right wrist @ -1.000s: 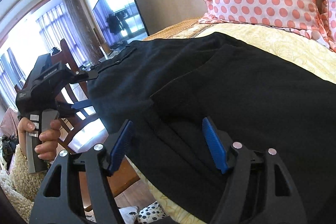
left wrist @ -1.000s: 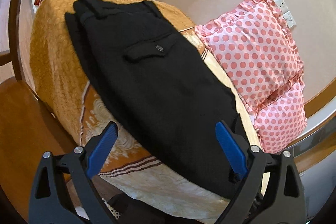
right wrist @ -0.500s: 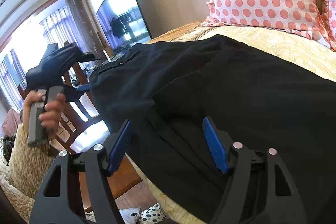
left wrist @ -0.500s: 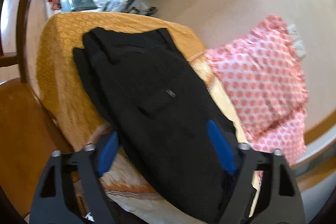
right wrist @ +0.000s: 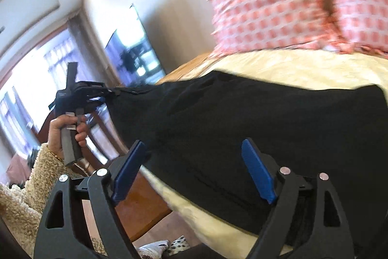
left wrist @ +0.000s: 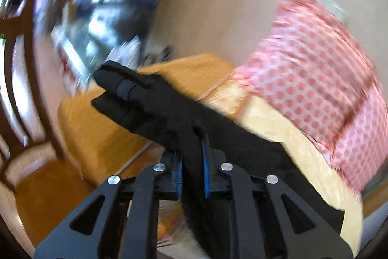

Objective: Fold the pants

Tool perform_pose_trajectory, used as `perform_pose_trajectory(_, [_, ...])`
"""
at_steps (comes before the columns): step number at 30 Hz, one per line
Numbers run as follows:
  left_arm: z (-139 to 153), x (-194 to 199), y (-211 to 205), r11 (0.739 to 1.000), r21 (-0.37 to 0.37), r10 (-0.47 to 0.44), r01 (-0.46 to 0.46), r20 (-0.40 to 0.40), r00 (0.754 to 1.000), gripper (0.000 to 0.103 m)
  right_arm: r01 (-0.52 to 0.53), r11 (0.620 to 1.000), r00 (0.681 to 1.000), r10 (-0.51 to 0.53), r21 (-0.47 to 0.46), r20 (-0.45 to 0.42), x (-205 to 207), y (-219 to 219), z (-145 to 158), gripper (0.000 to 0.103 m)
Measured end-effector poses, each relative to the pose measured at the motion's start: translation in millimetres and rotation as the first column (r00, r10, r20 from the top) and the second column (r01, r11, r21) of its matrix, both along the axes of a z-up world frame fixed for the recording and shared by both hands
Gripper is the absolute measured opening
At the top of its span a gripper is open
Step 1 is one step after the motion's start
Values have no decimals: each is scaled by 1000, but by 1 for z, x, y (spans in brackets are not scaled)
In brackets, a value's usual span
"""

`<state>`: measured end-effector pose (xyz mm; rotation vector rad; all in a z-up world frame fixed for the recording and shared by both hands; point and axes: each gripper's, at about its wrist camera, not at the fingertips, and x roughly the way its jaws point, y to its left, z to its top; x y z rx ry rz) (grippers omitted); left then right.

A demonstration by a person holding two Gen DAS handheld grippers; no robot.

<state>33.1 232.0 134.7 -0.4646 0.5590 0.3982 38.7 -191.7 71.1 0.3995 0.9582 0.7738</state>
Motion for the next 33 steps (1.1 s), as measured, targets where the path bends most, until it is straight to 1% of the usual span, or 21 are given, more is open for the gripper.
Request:
perform_pose_trajectory(2, [23, 17, -39, 993, 81, -82, 80, 20, 996, 11, 79, 997, 997, -79, -15, -3, 0, -29, 0, 86])
perform_pose_trajectory(5, [45, 39, -120, 942, 225, -264, 249, 39, 964, 11, 215, 976, 976, -216, -33, -28, 0, -75, -2, 86])
perform_pose_trajectory(7, [46, 45, -185, 859, 315, -432, 404, 24, 901, 11, 301, 953, 953, -302, -41, -30, -2, -106, -1, 86])
perform_pose_trajectory(8, [38, 42, -228, 773, 362, -554, 521, -17, 833, 11, 335, 941, 941, -337, -49, -24, -5, -118, 1, 86])
perform_pose_trajectory(10, [12, 31, -284, 622, 397, -698, 675, -111, 708, 11, 400, 913, 915, -402, -76, -12, -11, -141, 3, 86])
perform_pose_trajectory(11, [-2, 25, -301, 566, 400, -734, 721, -153, 661, 11, 426, 901, 904, -428, -88, -12, -13, -151, 3, 86])
perform_pose_trajectory(12, [-29, 16, -328, 467, 387, -783, 795, -236, 575, 11, 449, 888, 892, -453, -101, -15, -15, -160, 1, 87])
perform_pose_trajectory(13, [-47, 10, -340, 413, 368, -802, 833, -286, 525, 11, 466, 878, 882, -471, -111, -22, -16, -169, 0, 87])
perform_pose_trajectory(15, [-79, 1, -354, 349, 328, -812, 878, -363, 458, 11, 492, 861, 865, -501, -131, -41, -16, -180, -7, 87])
perform_pose_trajectory(16, [-87, -1, -355, 342, 315, -814, 885, -372, 447, 12, 500, 856, 859, -509, -134, -48, -16, -183, -9, 87])
perform_pose_trajectory(17, [-90, -3, -351, 357, 318, -815, 878, -354, 460, 12, 508, 851, 853, -518, -133, -58, -15, -185, -11, 87])
perform_pose_trajectory(18, [-88, -2, -347, 369, 305, -817, 878, -344, 463, 12, 512, 849, 851, -522, -130, -63, -15, -188, -12, 87])
perform_pose_trajectory(20, [-78, 2, -334, 404, 252, -832, 879, -297, 468, 11, 517, 847, 847, -527, -121, -68, -16, -189, -15, 87])
perform_pose_trajectory(21, [-74, 5, -331, 413, 241, -837, 878, -279, 471, 10, 518, 847, 847, -527, -117, -66, -15, -188, -15, 87])
perform_pose_trajectory(22, [-71, 5, -328, 419, 239, -841, 876, -260, 474, 10, 519, 847, 847, -527, -117, -61, -15, -187, -13, 87])
perform_pose_trajectory(24, [-57, -7, -326, 441, 258, -848, 860, -192, 493, 9, 519, 847, 848, -527, -115, -52, -15, -185, -11, 87])
perform_pose_trajectory(25, [-51, -15, -330, 441, 282, -851, 852, -171, 497, 9, 517, 848, 850, -525, -116, -50, -15, -185, -11, 87])
perform_pose_trajectory(27, [-49, -29, -336, 424, 307, -864, 852, -147, 482, 9, 518, 846, 849, -527, -127, -48, -15, -184, -11, 87])
perform_pose_trajectory(29, [-65, -36, -337, 401, 279, -871, 873, -180, 458, 9, 524, 842, 844, -534, -128, -57, -13, -186, -14, 87])
perform_pose_trajectory(32, [-96, -34, -337, 389, 227, -866, 893, -240, 439, 10, 524, 843, 842, -534, -123, -74, -10, -184, -16, 87])
perform_pose_trajectory(33, [-99, -39, -337, 387, 259, -866, 885, -226, 445, 10, 517, 846, 847, -527, -127, -68, -9, -182, -15, 87])
